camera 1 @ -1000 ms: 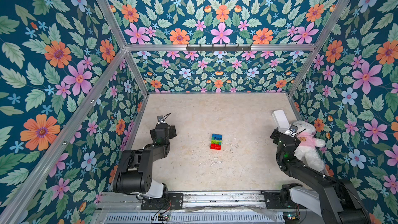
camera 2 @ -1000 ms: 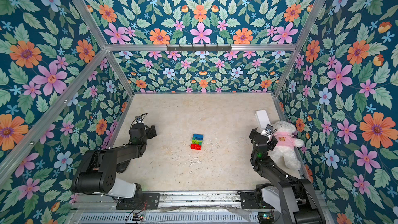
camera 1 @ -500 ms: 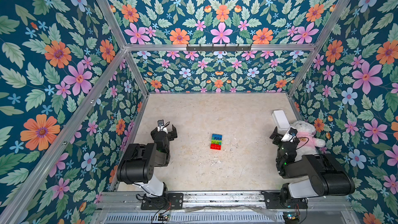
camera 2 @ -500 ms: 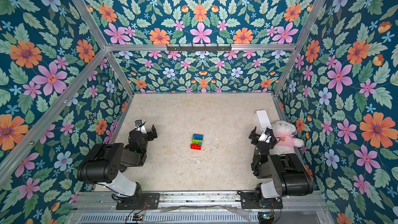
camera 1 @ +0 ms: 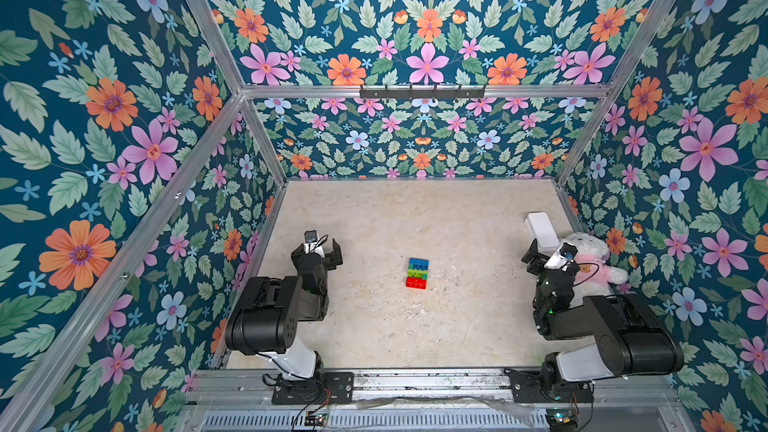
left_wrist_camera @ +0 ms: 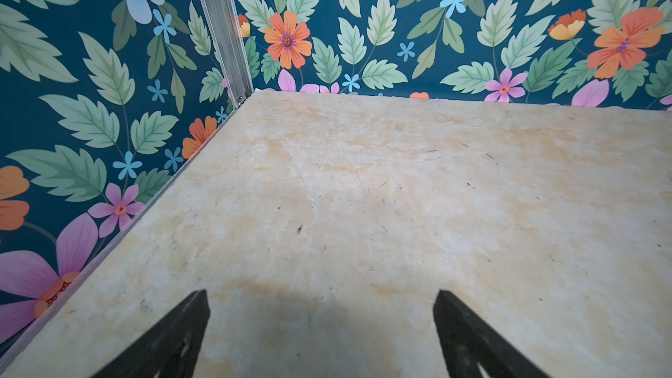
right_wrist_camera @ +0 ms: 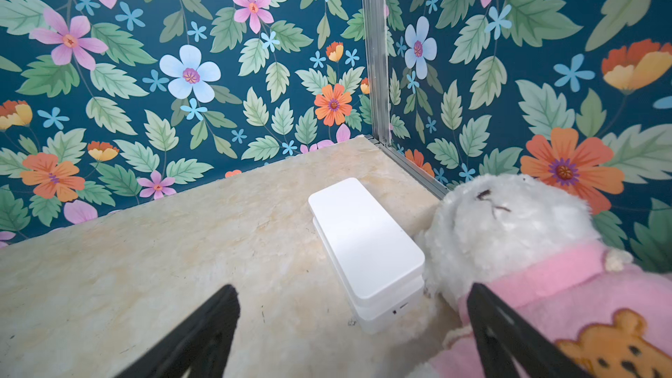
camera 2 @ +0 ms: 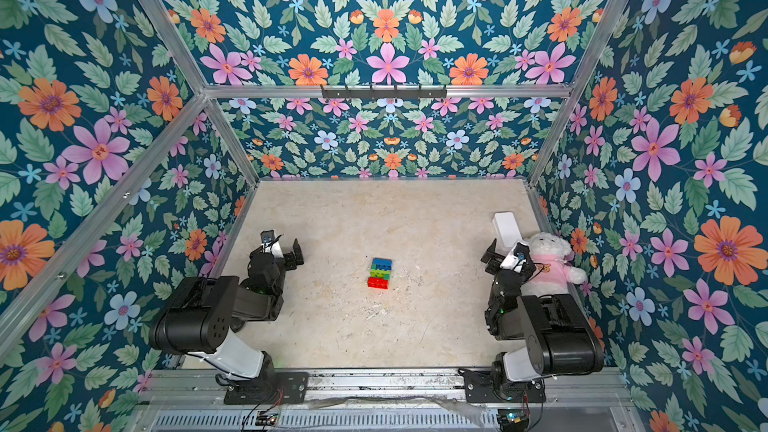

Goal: Assemble the number 5 with lego
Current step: Reset both arms

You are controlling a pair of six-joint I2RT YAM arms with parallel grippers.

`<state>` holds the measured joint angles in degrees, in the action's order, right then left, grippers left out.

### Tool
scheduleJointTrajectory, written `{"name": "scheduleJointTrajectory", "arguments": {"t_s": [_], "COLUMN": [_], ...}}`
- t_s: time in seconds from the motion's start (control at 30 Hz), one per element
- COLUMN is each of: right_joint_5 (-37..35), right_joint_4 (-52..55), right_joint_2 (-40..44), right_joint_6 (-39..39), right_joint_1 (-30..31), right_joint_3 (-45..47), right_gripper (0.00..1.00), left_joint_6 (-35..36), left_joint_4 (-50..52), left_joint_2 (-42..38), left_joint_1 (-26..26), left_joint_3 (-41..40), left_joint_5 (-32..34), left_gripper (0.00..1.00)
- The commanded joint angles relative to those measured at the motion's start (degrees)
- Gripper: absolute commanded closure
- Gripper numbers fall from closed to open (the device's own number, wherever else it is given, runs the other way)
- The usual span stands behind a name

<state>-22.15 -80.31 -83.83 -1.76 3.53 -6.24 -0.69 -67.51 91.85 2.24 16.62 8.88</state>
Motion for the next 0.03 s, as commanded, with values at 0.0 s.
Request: {"name": "scheduleJointTrajectory", "arguments": {"t_s": [0.0], "right_joint_5": [2.09], "right_joint_4": [1.63], "right_joint_2": [0.68], "right_joint_6": [-1.29], "right_joint_1": [-0.73], "right_joint_3": [-0.66], "right_gripper": [0.01], "left_joint_6": [0.51], "left_joint_4": [-1.67], "left_joint_2": [-0.13], "left_joint_1": [0.03], "left_joint_3": [-0.02], "left_joint_5": [0.0], "left_gripper": [0.01]}}
